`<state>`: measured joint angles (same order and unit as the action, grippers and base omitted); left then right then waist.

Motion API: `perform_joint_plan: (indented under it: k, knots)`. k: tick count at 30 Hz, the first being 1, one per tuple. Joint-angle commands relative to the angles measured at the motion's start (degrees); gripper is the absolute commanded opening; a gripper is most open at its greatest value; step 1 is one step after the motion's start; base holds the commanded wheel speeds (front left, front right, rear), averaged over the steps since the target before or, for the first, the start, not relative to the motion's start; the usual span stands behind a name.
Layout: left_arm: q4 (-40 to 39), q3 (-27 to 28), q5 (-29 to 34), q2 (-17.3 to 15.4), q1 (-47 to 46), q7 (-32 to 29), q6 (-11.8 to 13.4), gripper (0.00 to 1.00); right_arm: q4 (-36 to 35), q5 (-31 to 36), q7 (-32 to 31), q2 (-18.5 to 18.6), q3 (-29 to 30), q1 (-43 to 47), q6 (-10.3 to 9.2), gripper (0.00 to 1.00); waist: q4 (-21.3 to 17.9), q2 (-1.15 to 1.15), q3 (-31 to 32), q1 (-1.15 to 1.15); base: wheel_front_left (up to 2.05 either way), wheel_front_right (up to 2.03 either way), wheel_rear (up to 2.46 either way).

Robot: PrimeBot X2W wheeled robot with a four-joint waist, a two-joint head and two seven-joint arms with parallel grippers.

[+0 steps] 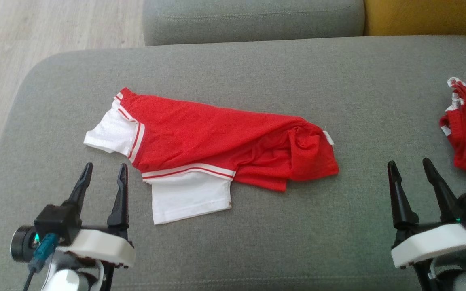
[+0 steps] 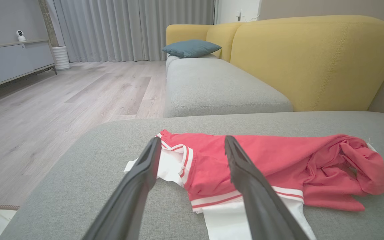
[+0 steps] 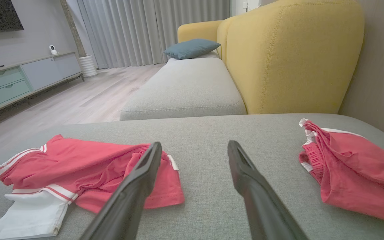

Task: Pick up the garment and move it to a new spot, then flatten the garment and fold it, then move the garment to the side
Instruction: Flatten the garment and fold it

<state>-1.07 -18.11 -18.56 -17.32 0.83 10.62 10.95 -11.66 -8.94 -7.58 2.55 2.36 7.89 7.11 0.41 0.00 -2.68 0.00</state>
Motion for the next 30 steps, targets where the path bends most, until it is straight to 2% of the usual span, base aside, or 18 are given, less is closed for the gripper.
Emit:
perform_joint_plan:
  k: [1,5,8,19,30]
  knots:
    - [-2.1,1.9,0.0,-1.5,-3.2,0.5,0.3,1.0,-2.4,-0.1,0.3,0.3,-1.0,-1.7,0.37,1.0,0.0,0.0,-0.1,0.0,0.0,0.0,0.0]
    - [-1.8,1.2,0.2,-1.1,-4.4,0.1,0.3,1.0,-2.6,-0.3,0.4,0.3,-0.9,-2.1,0.37,1.0,0.1,0.0,-1.2,0.0,0.0,0.0,0.0]
    - [0.6,-0.2,-0.4,-0.3,-6.2,-1.4,-0.8,1.0,-2.8,-0.4,0.3,0.3,-1.1,-2.6,0.37,1.0,0.2,0.0,-2.8,0.0,0.0,0.0,0.0]
    - [20.6,-3.8,-6.5,4.1,-12.1,-10.1,-6.2,1.0,-2.6,0.1,0.1,0.4,-1.7,-4.3,0.37,1.0,-0.4,0.0,-7.3,0.0,0.0,0.0,0.0]
    - [30.7,-5.4,-9.9,6.3,-15.0,-15.3,-9.5,1.0,-1.9,-0.1,0.0,0.4,-1.2,-5.3,0.37,1.0,-0.7,0.0,-8.9,0.0,0.0,0.0,0.0]
